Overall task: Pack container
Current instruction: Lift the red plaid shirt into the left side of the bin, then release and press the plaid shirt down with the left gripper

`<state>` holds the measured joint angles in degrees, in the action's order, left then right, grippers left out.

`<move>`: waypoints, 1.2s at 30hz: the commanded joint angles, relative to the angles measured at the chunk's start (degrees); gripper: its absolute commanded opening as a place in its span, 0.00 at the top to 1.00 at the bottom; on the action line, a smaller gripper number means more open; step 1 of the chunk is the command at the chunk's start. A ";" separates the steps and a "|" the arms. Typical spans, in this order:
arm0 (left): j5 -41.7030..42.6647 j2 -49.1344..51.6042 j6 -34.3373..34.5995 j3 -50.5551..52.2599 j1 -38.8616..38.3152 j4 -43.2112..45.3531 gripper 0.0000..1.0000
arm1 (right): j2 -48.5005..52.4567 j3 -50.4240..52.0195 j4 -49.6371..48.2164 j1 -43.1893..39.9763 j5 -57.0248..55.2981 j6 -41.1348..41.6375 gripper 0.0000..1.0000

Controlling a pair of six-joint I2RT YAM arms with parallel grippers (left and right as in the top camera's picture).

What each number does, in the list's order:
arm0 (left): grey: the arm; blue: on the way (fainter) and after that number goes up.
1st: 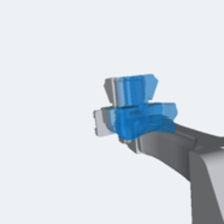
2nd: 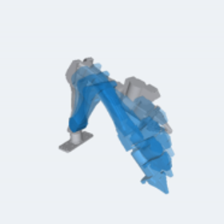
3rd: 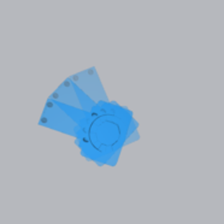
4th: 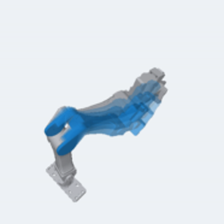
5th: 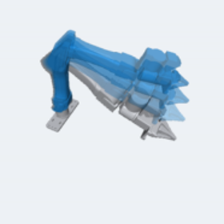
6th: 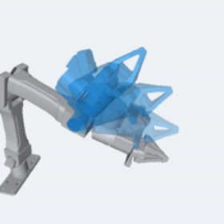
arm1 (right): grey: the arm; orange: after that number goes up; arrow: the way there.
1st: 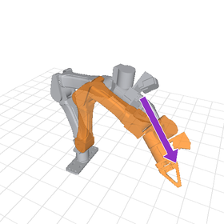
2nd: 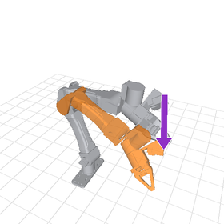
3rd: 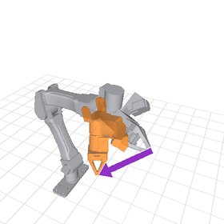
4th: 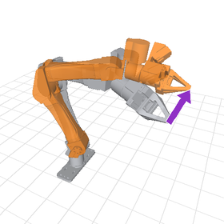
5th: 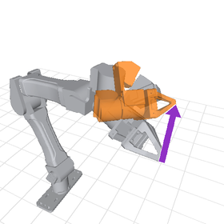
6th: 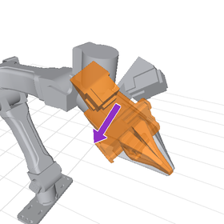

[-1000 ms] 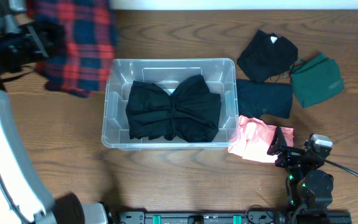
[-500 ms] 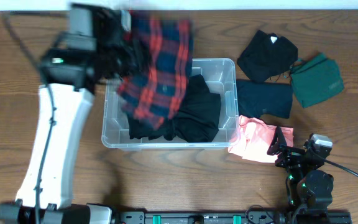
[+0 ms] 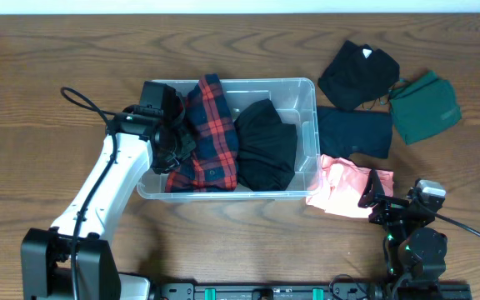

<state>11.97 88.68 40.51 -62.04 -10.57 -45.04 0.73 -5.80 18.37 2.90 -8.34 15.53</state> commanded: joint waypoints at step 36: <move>-7.50 10.58 -18.80 -19.08 -5.92 -8.37 0.40 | -0.11 0.17 0.04 -0.31 0.22 0.52 0.01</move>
<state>8.29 94.48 22.65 -83.94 -15.81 -52.86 0.73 -5.80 18.39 2.90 -8.32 15.53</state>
